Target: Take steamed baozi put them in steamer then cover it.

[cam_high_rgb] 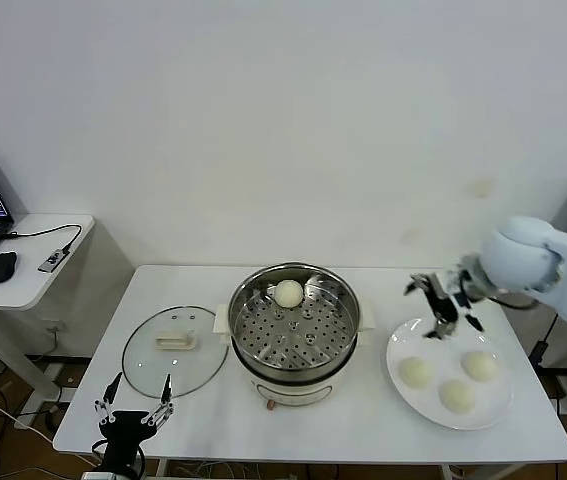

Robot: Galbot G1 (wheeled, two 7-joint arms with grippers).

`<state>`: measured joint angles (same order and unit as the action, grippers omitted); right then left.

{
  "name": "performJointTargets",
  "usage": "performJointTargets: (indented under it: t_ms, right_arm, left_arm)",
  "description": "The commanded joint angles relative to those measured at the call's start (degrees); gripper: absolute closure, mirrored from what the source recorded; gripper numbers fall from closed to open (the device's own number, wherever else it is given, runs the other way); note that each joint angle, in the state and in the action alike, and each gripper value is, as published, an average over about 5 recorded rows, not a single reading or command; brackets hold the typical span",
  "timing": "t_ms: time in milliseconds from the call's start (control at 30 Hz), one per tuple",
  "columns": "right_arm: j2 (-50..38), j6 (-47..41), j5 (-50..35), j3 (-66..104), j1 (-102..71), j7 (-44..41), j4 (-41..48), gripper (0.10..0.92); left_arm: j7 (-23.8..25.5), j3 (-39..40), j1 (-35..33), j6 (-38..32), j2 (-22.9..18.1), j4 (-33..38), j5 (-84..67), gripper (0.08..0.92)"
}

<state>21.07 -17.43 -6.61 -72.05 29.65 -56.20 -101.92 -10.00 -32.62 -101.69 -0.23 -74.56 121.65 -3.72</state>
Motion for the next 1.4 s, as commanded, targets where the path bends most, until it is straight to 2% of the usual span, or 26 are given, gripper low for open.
performJointTargets:
  t_ms: [33, 167, 400, 833, 1200, 1400]
  right_arm:
    - [-10.4, -0.4, 7.4, 17.1, -24.1, -1.2, -1.0, 0.203]
    - [-7.8, 0.9, 9.5, 24.3, -34.0, -1.6, 2.4, 0.203]
    - [-0.5, 2.5, 11.7, 28.3, -40.1, 0.1, 7.7, 0.203]
    - [9.0, 3.7, 12.9, 26.7, -38.5, 1.3, 17.3, 0.203]
    - [14.2, 2.9, 12.7, 25.7, -38.1, 2.1, 21.0, 0.203]
    - [14.7, 2.2, 12.8, 25.1, -37.6, 1.2, 21.3, 0.272]
  left_arm:
    - [0.1, 0.3, 0.0, 0.1, 0.0, -0.2, 0.4, 0.177]
    - [0.1, -0.1, 0.0, 0.1, -0.3, -0.8, 0.5, 0.177]
    - [0.2, -1.1, -0.2, 0.3, -0.7, -0.8, 0.5, 0.177]
    - [0.3, -2.8, 0.1, 0.3, -0.8, -1.8, 0.2, 0.177]
    - [0.3, -2.9, 1.6, 0.5, -0.7, -3.1, 0.0, 0.177]
    - [0.3, -3.1, 1.7, 0.5, -0.6, -3.3, -0.2, 0.177]
